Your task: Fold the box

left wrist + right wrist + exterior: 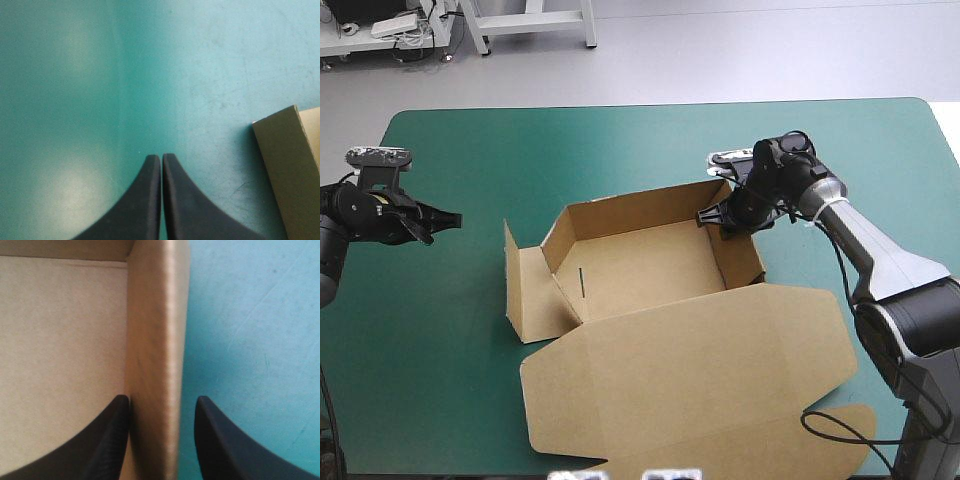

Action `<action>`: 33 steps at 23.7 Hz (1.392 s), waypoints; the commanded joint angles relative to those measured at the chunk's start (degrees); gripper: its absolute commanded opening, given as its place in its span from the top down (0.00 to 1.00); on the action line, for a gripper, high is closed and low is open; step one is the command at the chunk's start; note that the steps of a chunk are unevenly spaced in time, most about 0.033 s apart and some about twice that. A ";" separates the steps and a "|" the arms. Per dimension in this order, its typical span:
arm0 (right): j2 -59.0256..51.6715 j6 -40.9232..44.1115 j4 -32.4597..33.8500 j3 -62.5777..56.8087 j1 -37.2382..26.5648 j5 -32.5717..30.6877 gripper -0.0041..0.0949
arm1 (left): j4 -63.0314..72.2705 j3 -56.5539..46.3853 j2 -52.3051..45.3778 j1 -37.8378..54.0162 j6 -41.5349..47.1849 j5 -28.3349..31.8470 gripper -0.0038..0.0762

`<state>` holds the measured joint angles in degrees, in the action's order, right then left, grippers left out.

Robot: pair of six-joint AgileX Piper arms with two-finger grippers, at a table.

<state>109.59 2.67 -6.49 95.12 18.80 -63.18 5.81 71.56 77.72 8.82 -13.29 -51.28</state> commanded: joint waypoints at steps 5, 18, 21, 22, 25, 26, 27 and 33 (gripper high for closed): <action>-2.94 -3.26 3.84 16.35 -0.20 -2.67 0.53 | 0.49 1.60 -2.04 0.06 -0.03 2.26 0.96; -8.98 -0.36 6.49 26.11 -0.20 -8.44 0.54 | 0.95 1.60 -2.04 0.06 -0.03 -2.20 0.96; -9.37 -2.67 3.20 18.09 -0.20 -8.44 0.54 | 1.83 1.60 -2.04 0.06 0.18 -3.25 0.96; -8.96 -2.67 3.28 15.54 -0.20 -8.44 0.54 | 2.98 1.60 -2.04 0.06 0.18 -3.93 0.96; -7.19 -4.27 3.27 9.60 -0.20 -8.44 0.54 | 6.16 1.60 -2.04 0.06 0.18 -6.21 0.96; -6.77 -4.80 3.27 8.50 -0.20 -8.44 0.54 | 6.30 1.60 -2.04 0.06 0.18 -7.05 0.96; -6.26 -4.80 3.27 7.69 -0.20 -8.44 0.54 | 6.53 1.60 -2.04 0.06 0.18 -7.74 0.96; -3.78 -5.50 -1.43 5.39 -0.20 -8.44 0.54 | 6.53 1.60 -2.04 0.06 0.49 -10.68 0.96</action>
<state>107.43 -1.93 -5.16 100.05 18.80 -70.90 10.78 71.56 77.67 8.82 -13.29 -62.54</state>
